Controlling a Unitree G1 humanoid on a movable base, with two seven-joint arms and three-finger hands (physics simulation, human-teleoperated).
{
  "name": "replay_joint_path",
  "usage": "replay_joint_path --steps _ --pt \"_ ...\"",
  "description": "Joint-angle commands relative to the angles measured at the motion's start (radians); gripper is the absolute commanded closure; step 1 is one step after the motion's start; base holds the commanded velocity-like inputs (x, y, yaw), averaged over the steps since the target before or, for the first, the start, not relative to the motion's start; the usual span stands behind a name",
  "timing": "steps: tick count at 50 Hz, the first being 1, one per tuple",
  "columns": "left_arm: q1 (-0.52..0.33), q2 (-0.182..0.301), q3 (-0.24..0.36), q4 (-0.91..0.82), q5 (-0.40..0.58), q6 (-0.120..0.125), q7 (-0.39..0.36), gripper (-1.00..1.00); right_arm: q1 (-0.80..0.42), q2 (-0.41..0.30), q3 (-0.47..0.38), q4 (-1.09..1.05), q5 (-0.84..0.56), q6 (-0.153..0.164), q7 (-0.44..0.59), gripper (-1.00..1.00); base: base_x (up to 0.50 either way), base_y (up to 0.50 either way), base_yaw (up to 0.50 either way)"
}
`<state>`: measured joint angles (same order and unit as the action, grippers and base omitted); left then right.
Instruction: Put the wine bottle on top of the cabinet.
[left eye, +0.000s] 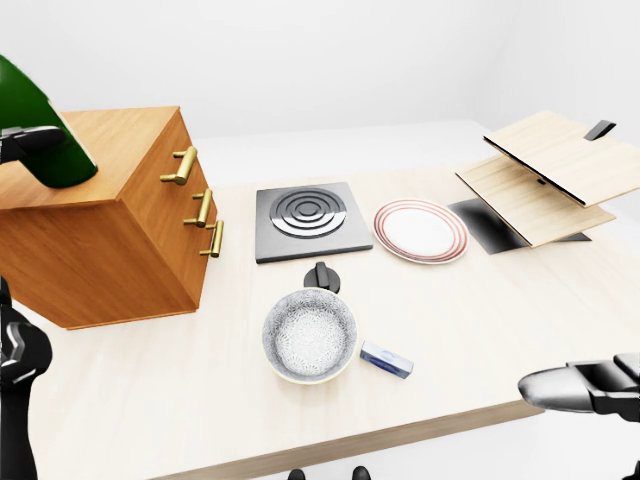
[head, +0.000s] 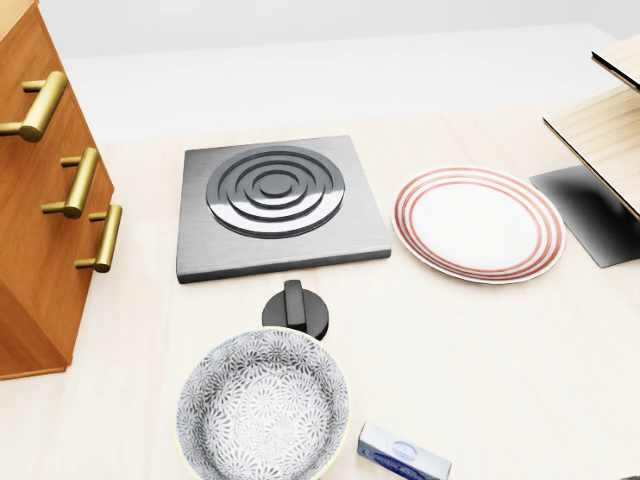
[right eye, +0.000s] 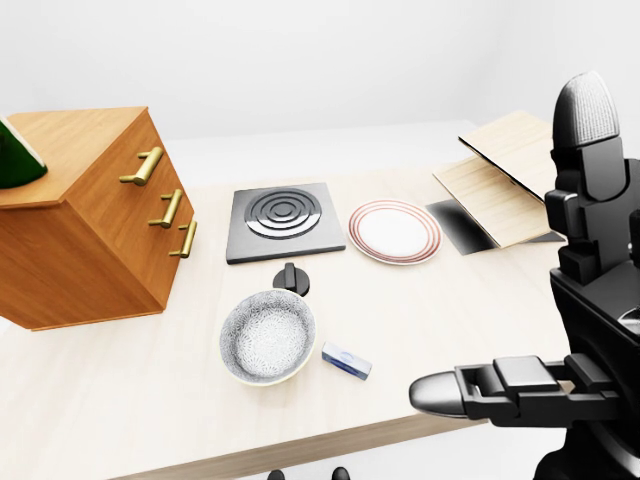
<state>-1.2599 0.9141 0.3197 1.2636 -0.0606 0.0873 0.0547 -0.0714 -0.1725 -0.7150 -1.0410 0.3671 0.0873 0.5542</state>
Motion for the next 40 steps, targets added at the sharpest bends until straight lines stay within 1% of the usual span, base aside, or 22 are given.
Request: replay_joint_path --steps 1,3,5,7,8,11,13,17,18,21,23,26,28,30,31,32,33,35,36,37,38,40 --pt "-0.122 0.13 -0.022 -0.088 -0.003 0.0 -0.017 -1.0 -0.012 0.005 0.021 0.01 -0.029 0.0 0.01 -1.0 0.0 0.0 0.0" --pt "-0.201 0.171 -0.043 -0.127 0.006 0.0 -0.048 -1.0 -0.008 0.005 0.025 0.011 -0.033 0.0 0.012 -1.0 0.0 0.0 0.0" --pt "-0.205 0.201 -0.028 -0.175 -0.014 0.0 -0.077 -1.0 -0.005 0.005 0.023 0.011 -0.034 0.0 0.017 -1.0 0.0 0.0 0.0" --pt "-0.223 0.22 -0.038 -0.206 -0.014 0.0 -0.086 -1.0 -0.006 0.007 0.02 0.013 -0.035 0.0 0.02 -1.0 0.0 0.0 0.0" --pt "-0.294 0.244 -0.058 -0.237 -0.002 0.0 -0.098 -1.0 -0.01 0.006 0.022 0.009 -0.036 0.0 0.018 -1.0 0.0 0.0 0.0" --pt "-0.343 0.274 -0.068 -0.303 0.01 0.0 -0.136 -1.0 -0.016 0.008 0.024 0.003 -0.038 0.0 0.017 -1.0 0.0 0.0 0.0" --pt "-0.291 0.3 -0.041 -0.403 -0.016 0.0 -0.156 -1.0 -0.016 0.011 0.03 0.003 -0.041 0.0 0.017 -1.0 0.0 0.0 0.0" --pt "-0.292 0.342 -0.035 -0.513 -0.061 0.0 -0.156 -1.0 -0.012 0.016 0.034 0.002 -0.044 0.0 0.019 -1.0 0.0 0.0 0.0" --pt "-0.302 0.371 -0.03 -0.57 -0.083 0.0 -0.171 -1.0 -0.007 0.017 0.032 0.006 -0.045 0.0 0.023 -1.0 0.0 0.0 0.0" --pt "-0.289 0.424 -0.024 -0.676 -0.134 0.0 -0.151 -1.0 -0.013 0.013 0.024 0.0 -0.042 0.0 0.028 -1.0 0.0 0.0 0.0" --pt "-0.276 0.465 -0.019 -0.773 -0.203 0.0 -0.164 -1.0 -0.033 0.007 0.02 -0.005 -0.04 0.0 0.024 -1.0 0.0 0.0 0.0" --pt "-0.222 0.516 0.003 -0.909 -0.32 0.0 -0.14 -1.0 -0.049 0.004 0.029 -0.006 -0.033 0.0 0.009 -1.0 0.0 0.0 0.0" --pt "-0.161 0.557 0.031 -0.987 -0.43 0.0 -0.101 -1.0 -0.055 0.003 0.034 -0.006 -0.026 0.0 -0.002 -1.0 0.0 0.0 0.0" --pt "-0.088 0.605 0.063 -1.052 -0.577 0.0 -0.028 -1.0 -0.053 0.004 0.038 -0.006 -0.015 0.0 -0.013 -1.0 0.0 0.0 0.0" --pt "-0.03 0.636 0.082 -1.089 -0.672 0.0 0.007 -1.0 -0.049 0.003 0.041 -0.006 -0.009 0.0 -0.018 -1.0 0.0 0.0 0.0" --pt "0.034 0.663 0.108 -1.148 -0.793 0.0 0.071 -1.0 -0.048 0.002 0.043 -0.006 0.0 0.0 -0.025 -1.0 0.0 0.0 0.0" --pt "0.131 0.701 0.144 -1.198 -0.915 0.0 0.135 -1.0 -0.048 0.002 0.041 -0.006 0.013 0.0 -0.033 -1.0 0.0 0.0 0.0" --pt "0.395 0.806 0.255 -1.258 -1.195 0.0 0.279 -1.0 -0.039 -0.001 0.041 -0.006 0.044 0.0 -0.055 -1.0 0.0 0.0 0.0" --pt "0.549 0.857 0.339 -1.28 -1.295 0.0 0.336 -1.0 -0.034 -0.004 0.038 -0.006 0.067 0.0 -0.071 -1.0 0.0 0.0 0.0" --pt "0.679 0.895 0.425 -1.28 -1.349 0.0 0.363 -1.0 -0.029 -0.008 0.033 -0.006 0.094 0.0 -0.09 -1.0 0.0 0.0 0.0" --pt "0.776 0.907 0.498 -1.311 -1.396 0.0 0.404 -1.0 -0.022 -0.016 0.029 -0.006 0.128 0.0 -0.112 -1.0 0.0 0.0 0.0" --pt "0.887 0.905 0.596 -1.367 -1.489 0.0 0.455 -1.0 -0.008 -0.029 0.016 -0.006 0.207 0.0 -0.168 -1.0 0.0 0.0 0.0"
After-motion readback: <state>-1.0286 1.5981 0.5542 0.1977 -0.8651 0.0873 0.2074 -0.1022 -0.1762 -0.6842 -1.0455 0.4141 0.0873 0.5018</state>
